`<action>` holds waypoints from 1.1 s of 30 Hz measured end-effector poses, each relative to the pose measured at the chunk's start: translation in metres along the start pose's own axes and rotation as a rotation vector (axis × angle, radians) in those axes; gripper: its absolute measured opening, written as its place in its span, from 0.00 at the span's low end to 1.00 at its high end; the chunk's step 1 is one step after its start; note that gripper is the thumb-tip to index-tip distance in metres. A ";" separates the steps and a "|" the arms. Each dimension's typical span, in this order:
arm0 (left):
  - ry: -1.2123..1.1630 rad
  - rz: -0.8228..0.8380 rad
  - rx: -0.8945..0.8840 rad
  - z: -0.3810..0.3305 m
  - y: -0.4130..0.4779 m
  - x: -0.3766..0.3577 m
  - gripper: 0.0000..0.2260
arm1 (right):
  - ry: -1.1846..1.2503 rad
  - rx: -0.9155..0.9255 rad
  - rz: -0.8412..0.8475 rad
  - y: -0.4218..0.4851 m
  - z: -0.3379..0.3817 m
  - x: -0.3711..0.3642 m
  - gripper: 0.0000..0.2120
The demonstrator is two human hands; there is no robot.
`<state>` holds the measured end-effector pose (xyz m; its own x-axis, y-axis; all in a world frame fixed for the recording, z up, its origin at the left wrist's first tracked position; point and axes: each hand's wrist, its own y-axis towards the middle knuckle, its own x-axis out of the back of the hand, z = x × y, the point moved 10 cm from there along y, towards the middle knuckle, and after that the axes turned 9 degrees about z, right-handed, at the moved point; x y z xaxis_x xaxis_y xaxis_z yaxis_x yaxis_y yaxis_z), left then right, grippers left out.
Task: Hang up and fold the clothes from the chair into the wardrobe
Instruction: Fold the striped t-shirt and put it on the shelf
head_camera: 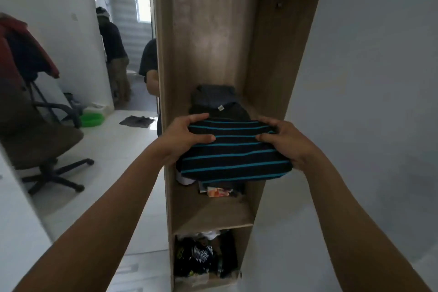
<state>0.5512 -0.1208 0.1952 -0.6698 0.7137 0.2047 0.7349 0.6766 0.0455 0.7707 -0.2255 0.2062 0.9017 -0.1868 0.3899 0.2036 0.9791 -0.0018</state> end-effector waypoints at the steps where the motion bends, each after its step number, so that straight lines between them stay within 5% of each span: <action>1: -0.015 -0.003 -0.007 -0.009 0.016 0.004 0.31 | 0.002 -0.003 0.002 0.018 0.005 0.009 0.27; 12: 0.053 -0.251 -0.197 -0.056 0.195 0.073 0.33 | 0.019 0.225 -0.051 0.201 0.051 0.076 0.29; 19: 0.003 -0.190 0.262 0.108 0.226 0.062 0.29 | 0.096 -0.145 0.185 0.258 -0.115 0.026 0.27; 24: -0.113 -0.217 0.296 0.121 0.247 0.085 0.30 | 0.204 -0.178 0.209 0.285 -0.117 0.038 0.33; 28: -0.178 -0.340 0.293 0.116 0.283 0.110 0.25 | 0.018 -0.240 0.126 0.326 -0.107 0.047 0.39; 33: -0.103 -0.489 0.161 0.120 0.293 0.121 0.23 | -0.075 -0.008 -0.022 0.351 -0.101 0.048 0.23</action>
<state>0.6730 0.1855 0.1154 -0.9434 0.3164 0.0991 0.3139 0.9486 -0.0407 0.9237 0.1011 0.1313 0.8659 -0.2009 0.4581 0.2261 0.9741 -0.0002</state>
